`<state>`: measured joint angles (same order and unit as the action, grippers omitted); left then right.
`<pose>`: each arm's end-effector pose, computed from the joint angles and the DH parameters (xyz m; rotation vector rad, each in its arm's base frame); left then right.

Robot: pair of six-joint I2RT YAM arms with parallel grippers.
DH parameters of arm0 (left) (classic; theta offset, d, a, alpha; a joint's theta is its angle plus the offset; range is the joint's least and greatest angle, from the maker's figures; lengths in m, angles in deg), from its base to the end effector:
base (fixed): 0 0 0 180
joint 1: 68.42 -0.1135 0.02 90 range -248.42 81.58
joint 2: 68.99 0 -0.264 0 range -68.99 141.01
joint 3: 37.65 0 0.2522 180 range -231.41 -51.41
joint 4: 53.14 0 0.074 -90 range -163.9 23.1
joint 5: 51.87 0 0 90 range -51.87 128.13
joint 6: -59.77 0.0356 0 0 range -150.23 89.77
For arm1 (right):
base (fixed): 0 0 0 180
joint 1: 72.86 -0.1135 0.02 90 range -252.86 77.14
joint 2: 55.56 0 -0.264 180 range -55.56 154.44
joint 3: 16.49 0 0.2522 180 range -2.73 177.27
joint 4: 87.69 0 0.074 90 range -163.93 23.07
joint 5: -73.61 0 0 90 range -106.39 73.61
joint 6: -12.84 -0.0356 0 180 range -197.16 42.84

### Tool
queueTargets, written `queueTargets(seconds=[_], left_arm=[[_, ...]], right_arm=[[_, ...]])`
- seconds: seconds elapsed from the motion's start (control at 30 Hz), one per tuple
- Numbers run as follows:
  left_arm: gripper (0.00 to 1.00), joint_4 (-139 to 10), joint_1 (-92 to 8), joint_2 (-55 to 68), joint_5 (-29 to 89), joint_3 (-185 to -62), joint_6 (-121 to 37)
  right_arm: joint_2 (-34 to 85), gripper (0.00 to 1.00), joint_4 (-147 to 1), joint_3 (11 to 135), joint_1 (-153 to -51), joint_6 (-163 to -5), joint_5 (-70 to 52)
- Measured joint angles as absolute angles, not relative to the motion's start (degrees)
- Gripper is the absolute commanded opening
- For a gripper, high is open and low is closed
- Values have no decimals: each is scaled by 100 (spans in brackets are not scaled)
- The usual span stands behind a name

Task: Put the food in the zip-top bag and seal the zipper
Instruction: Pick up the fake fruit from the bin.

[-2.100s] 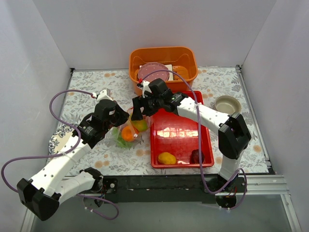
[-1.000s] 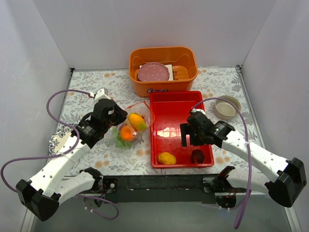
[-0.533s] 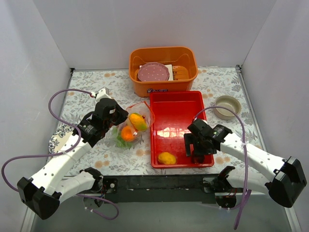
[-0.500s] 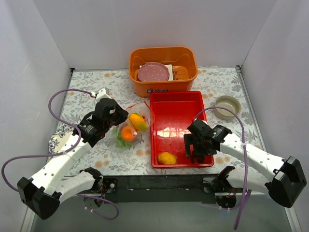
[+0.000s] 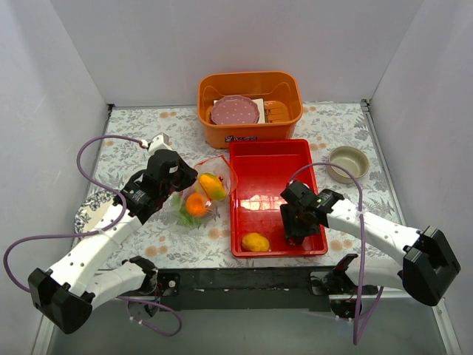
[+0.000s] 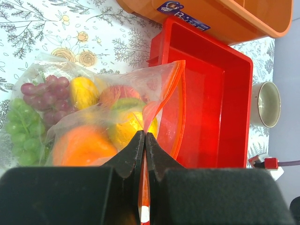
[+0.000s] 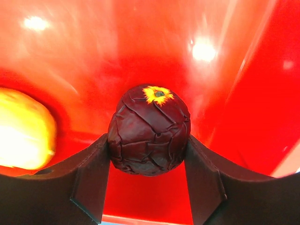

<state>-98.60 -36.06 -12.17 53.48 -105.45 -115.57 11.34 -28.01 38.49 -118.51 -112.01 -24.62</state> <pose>0.1845 -0.1057 0.3212 -1.1631 1.9708 -0.8691 0.1418 0.1378 0.2006 -0.2311 2.7920 0.1393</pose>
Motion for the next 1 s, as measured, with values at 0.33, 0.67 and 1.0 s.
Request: queueTargets(seconds=[0.33, 0.67, 1.0], left_arm=[[0, -9860, -3606, -1220, 5315, -10545, -11548], [0, -9887, -3606, -1272, 5304, -10543, -11528], [0, -9900, -3606, -1263, 5237, -10543, -11393]], right_arm=[[2500, 33, -3400, 5337, -11788, -10701, -2724], [2967, 29, -3685, 6386, -11786, -10281, -2783], [2821, 29, -4146, 6683, -11781, -10143, -2302]])
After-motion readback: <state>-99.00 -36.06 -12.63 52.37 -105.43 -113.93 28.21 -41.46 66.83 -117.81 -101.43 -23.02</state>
